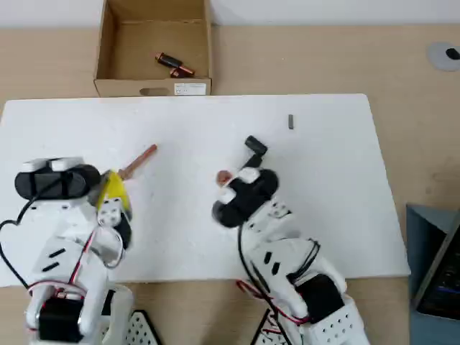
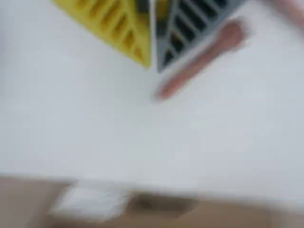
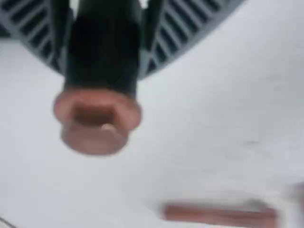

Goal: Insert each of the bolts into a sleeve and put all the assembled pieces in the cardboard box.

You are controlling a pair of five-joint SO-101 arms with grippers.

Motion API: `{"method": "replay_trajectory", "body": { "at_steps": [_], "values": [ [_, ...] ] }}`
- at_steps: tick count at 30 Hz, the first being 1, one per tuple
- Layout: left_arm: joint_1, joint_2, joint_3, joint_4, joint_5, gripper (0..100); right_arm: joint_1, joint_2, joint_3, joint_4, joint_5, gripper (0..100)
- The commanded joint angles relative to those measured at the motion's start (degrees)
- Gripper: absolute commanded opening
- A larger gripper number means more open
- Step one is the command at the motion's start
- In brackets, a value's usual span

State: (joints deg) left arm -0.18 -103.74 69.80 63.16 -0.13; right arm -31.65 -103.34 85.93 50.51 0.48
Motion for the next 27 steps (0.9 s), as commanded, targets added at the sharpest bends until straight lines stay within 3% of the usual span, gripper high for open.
{"method": "replay_trajectory", "body": {
  "at_steps": [1,5,9,18,27],
  "values": [
    [-7.65,-0.13,7.47,1.23,-1.41,0,8.75,-4.18,-4.62,-0.53,0.35,0.9],
    [-13.98,-0.13,15.47,1.93,-1.49,0,18.86,-3.91,-4.44,2.55,0.09,0.9],
    [-14.33,-0.13,19.87,1.85,-4.40,0,24.22,-4.00,-5.49,8.26,0.09,0.9],
    [-14.42,-0.13,23.30,1.76,-5.19,0,24.66,1.36,-13.76,10.37,0.35,0.9],
    [-14.42,-0.13,22.95,1.93,-5.19,0,18.24,33.98,-37.76,1.67,-3.34,0.9]
  ]
}}
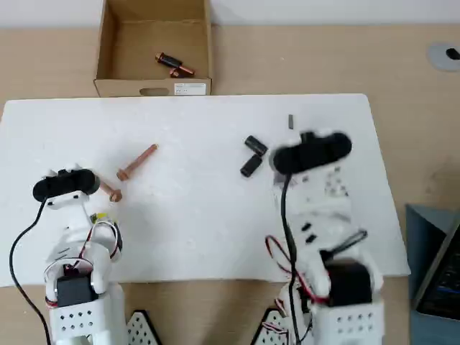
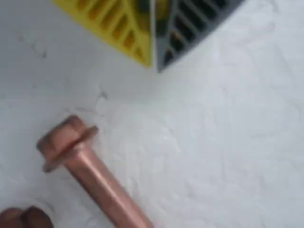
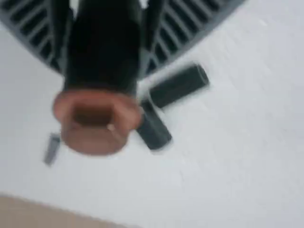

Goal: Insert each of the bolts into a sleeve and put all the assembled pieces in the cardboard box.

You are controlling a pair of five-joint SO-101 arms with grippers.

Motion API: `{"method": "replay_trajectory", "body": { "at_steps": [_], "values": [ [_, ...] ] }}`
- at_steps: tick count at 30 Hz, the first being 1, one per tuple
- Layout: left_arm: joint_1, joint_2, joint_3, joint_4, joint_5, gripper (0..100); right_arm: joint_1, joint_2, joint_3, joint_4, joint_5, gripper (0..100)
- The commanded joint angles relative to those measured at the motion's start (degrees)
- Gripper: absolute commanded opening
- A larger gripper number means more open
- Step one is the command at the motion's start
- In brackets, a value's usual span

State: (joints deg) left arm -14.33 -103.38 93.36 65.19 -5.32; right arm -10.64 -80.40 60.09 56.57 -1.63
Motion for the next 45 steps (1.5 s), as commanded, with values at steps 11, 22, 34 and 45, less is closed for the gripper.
{"method": "replay_trajectory", "body": {
  "at_steps": [11,22,34,45],
  "values": [
    [-0.26,-0.48,-0.79,0.09,0.00,0,-4.35,49.36,-32.40,-19.25,-1.14,0.9],
    [-0.26,-0.40,-0.79,0.18,0.00,0,-4.70,79.08,-51.38,-34.90,4.66,0.9],
    [-0.53,-0.40,-0.88,0.18,0.09,0,-9.54,106.59,-81.98,-38.15,7.47,0.9],
    [-0.35,-0.40,-0.88,0.18,0.09,0,-12.09,124.79,-105.45,-37.80,7.30,0.9]
  ]
}}
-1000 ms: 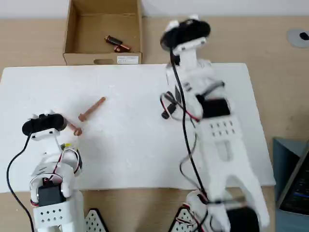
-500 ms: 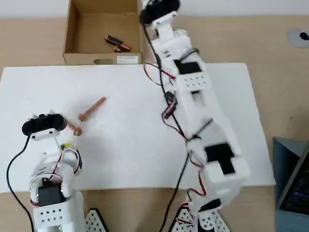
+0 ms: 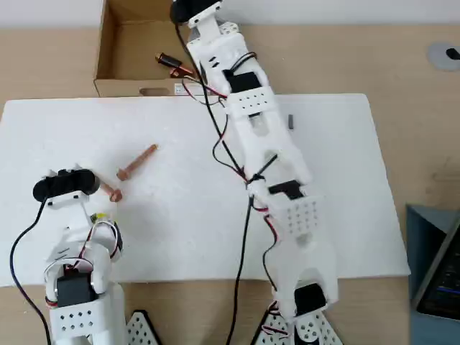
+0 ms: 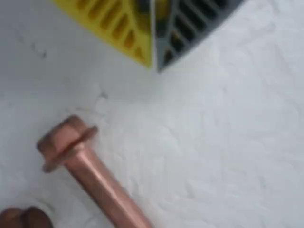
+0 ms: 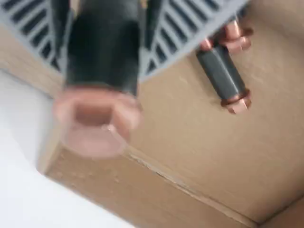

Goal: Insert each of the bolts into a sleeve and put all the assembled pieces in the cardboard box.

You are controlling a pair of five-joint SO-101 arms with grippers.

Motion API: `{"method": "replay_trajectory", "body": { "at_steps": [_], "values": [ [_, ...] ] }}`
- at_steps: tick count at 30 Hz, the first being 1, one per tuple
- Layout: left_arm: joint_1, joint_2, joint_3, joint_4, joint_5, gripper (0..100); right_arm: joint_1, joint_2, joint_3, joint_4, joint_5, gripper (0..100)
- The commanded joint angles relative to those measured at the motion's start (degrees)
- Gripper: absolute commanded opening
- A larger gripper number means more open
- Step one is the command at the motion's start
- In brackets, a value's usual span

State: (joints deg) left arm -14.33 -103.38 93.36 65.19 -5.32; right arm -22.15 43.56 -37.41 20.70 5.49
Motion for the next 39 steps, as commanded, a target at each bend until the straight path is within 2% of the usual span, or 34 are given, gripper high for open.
{"method": "replay_trajectory", "body": {
  "at_steps": [1,13,19,39],
  "values": [
    [-0.35,-0.40,-0.88,0.18,0.09,0,-0.66,1.98,-9.10,-1.93,0.00,0.9],
    [-0.18,-0.40,-0.88,0.18,0.00,0,-3.03,8.22,-11.65,-0.26,0.26,1.9],
    [-0.18,-0.40,-0.88,0.18,-0.09,0,-2.59,8.66,-11.74,3.25,0.26,13.3],
    [-0.18,-0.40,-0.88,0.18,0.00,0,0.75,7.96,-11.82,3.52,0.09,13.2]
  ]
}}
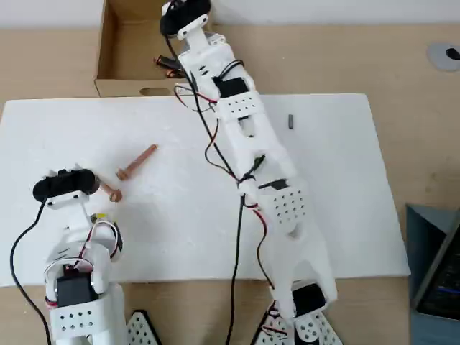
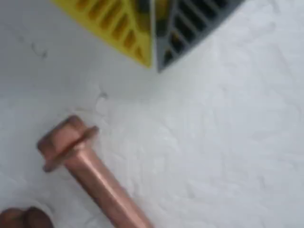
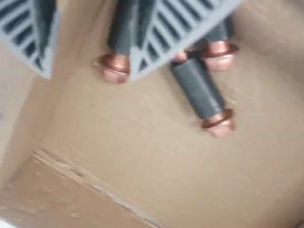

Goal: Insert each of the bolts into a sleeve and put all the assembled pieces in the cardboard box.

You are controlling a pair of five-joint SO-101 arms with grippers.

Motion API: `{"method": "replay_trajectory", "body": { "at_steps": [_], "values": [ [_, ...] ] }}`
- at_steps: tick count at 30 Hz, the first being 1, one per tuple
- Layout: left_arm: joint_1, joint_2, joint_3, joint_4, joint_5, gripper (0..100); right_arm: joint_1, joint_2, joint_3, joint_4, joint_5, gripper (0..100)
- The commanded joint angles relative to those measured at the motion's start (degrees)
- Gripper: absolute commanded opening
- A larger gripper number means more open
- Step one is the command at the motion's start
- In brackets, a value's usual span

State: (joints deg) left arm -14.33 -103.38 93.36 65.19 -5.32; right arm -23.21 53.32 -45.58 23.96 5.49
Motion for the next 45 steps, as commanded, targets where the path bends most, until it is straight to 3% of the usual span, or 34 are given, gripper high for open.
{"method": "replay_trajectory", "body": {
  "at_steps": [1,22,34,45],
  "values": [
    [-0.18,-0.40,-0.88,0.18,0.00,0,2.15,-2.51,-3.65,0.97,0.00,13.2],
    [-0.18,-0.40,-0.88,0.18,0.00,0,3.74,-26.59,-3.56,47.03,0.44,13.3],
    [-0.18,-0.40,-0.88,0.18,0.00,0,3.82,-28.26,-3.21,74.90,13.19,13.1],
    [-0.26,-0.40,-0.88,0.18,0.09,0,7.69,-28.18,6.55,75.08,23.30,13.3]
  ]
}}
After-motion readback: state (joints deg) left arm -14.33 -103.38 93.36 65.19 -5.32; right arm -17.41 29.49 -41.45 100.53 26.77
